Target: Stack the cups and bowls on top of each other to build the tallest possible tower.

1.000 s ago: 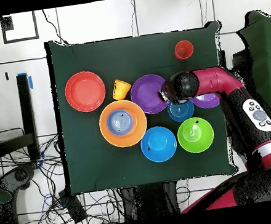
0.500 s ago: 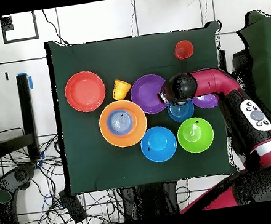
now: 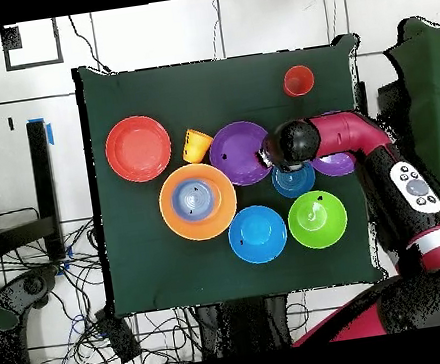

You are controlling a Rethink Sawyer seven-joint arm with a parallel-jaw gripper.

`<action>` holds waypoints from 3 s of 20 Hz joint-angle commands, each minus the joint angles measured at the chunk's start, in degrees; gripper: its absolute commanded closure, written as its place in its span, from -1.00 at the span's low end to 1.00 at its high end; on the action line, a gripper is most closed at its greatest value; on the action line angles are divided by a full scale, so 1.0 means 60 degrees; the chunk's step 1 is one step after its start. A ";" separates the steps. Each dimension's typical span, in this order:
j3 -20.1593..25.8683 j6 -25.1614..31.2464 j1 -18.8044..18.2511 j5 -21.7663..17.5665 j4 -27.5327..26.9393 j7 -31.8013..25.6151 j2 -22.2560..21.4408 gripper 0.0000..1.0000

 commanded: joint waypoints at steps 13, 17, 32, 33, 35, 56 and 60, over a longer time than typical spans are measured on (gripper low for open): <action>-0.0237 -0.0818 0.0418 -0.0771 -0.0228 -0.1651 0.0124 1.00; -0.0279 -0.0663 0.0498 -0.0831 -0.0364 -0.1748 0.0099 1.00; 0.0082 0.1010 0.0906 0.0164 -0.0652 -0.2025 -0.1261 1.00; 0.0083 0.1080 0.0906 0.0204 -0.0596 -0.2084 -0.1375 1.00; 0.0048 0.1223 0.0979 0.0244 -0.0644 -0.2143 -0.1478 1.00; -0.0005 0.2116 0.1065 0.0671 0.0054 -0.1922 -0.2907 1.00; 0.0079 0.2583 0.1041 0.0933 -0.0010 -0.2098 -0.3195 1.00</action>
